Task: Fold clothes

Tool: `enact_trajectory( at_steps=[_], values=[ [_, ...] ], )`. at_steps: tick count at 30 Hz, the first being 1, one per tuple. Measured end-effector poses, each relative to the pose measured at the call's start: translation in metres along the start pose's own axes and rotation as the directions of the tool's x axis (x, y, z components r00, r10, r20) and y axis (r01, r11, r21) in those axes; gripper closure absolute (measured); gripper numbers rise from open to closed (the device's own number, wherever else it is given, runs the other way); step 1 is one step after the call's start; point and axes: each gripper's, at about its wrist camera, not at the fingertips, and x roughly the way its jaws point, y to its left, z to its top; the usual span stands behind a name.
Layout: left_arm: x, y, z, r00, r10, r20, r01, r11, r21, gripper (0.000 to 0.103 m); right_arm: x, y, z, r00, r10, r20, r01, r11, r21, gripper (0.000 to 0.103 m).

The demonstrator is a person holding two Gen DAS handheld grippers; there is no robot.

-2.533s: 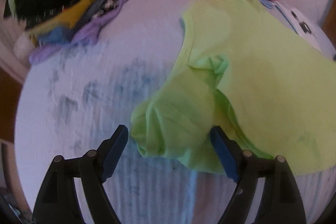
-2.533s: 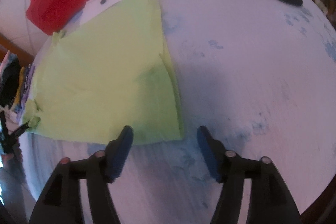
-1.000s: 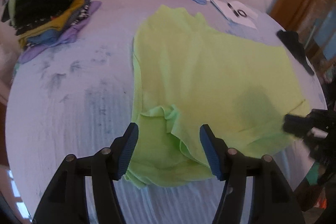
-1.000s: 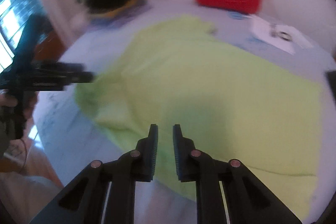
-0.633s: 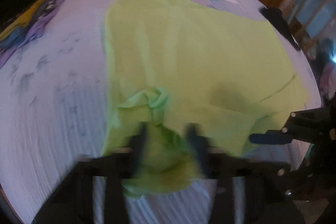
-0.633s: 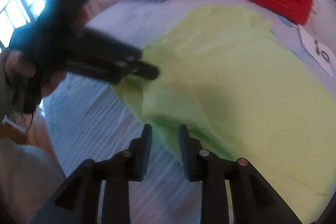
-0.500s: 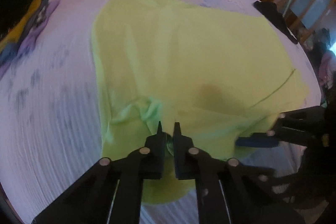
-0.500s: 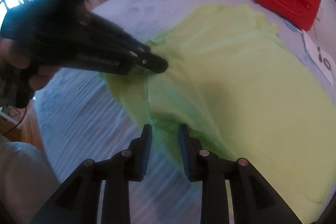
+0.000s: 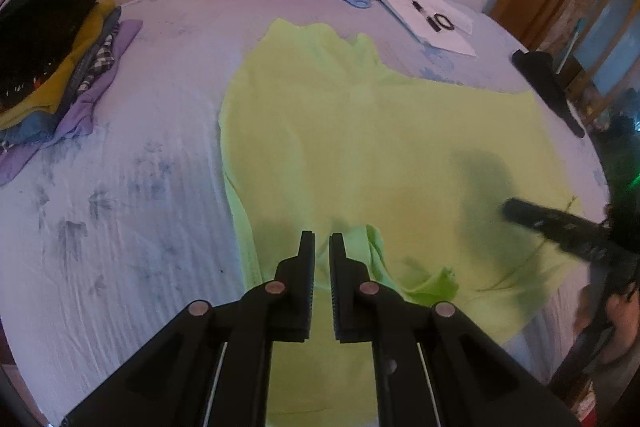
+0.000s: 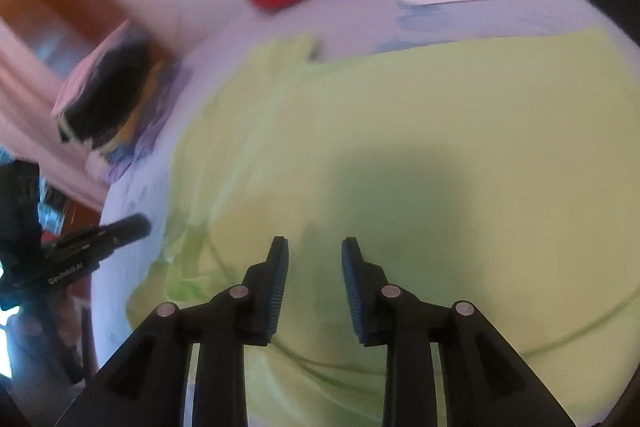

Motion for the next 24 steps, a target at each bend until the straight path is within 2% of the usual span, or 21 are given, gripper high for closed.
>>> enact_trajectory(
  at_steps=[2, 4, 5, 6, 8, 11, 14, 17, 20, 24],
  values=[
    [0.005, 0.002, 0.008, 1.000, 0.001, -0.009, -0.001, 1.000, -0.002, 0.093, -0.013, -0.018, 0.004, 1.000, -0.030, 0.006, 0.029, 0.999, 0.032, 0.072],
    [0.011, 0.003, 0.024, 1.000, -0.008, -0.012, 0.008, 1.000, -0.027, 0.071, -0.026, -0.042, 0.020, 0.998, -0.055, 0.013, 0.054, 0.997, 0.059, 0.072],
    [0.013, 0.004, 0.029, 1.000, -0.006, -0.010, 0.005, 0.999, -0.038, 0.042, -0.032, -0.054, 0.029, 0.998, -0.068, 0.017, 0.066, 0.995, 0.072, 0.071],
    [0.015, 0.005, 0.039, 1.000, 0.002, -0.001, -0.002, 0.999, -0.050, 0.023, -0.039, -0.065, 0.037, 0.997, -0.080, 0.020, 0.078, 0.993, 0.086, 0.070],
    [0.019, 0.008, 0.061, 1.000, 0.020, 0.019, -0.018, 0.997, -0.075, 0.022, -0.051, -0.089, 0.054, 0.994, -0.106, 0.026, 0.102, 0.988, 0.113, 0.064],
    [0.036, 0.012, 0.105, 0.998, 0.064, -0.006, -0.064, 0.994, -0.090, 0.022, -0.070, -0.125, 0.079, 0.989, -0.144, 0.034, 0.137, 0.978, 0.154, 0.061],
    [0.066, 0.016, 0.150, 0.990, 0.125, -0.062, -0.131, 0.988, -0.087, 0.022, -0.089, -0.161, 0.104, 0.982, -0.183, 0.039, 0.172, 0.966, 0.195, 0.061],
    [0.100, 0.021, 0.187, 0.979, 0.151, -0.140, -0.165, 0.981, -0.101, 0.022, -0.087, -0.192, 0.139, 0.977, -0.212, 0.004, 0.206, 0.955, 0.211, 0.061],
    [0.125, 0.025, 0.213, 0.970, 0.137, -0.199, -0.164, 0.978, -0.129, 0.022, -0.080, -0.221, 0.170, 0.972, -0.231, -0.045, 0.235, 0.946, 0.224, 0.061],
    [0.142, 0.025, 0.240, 0.968, 0.136, -0.210, -0.170, 0.974, -0.152, 0.022, -0.067, -0.245, 0.196, 0.968, -0.233, -0.096, 0.250, 0.937, 0.245, 0.058]
  ],
)
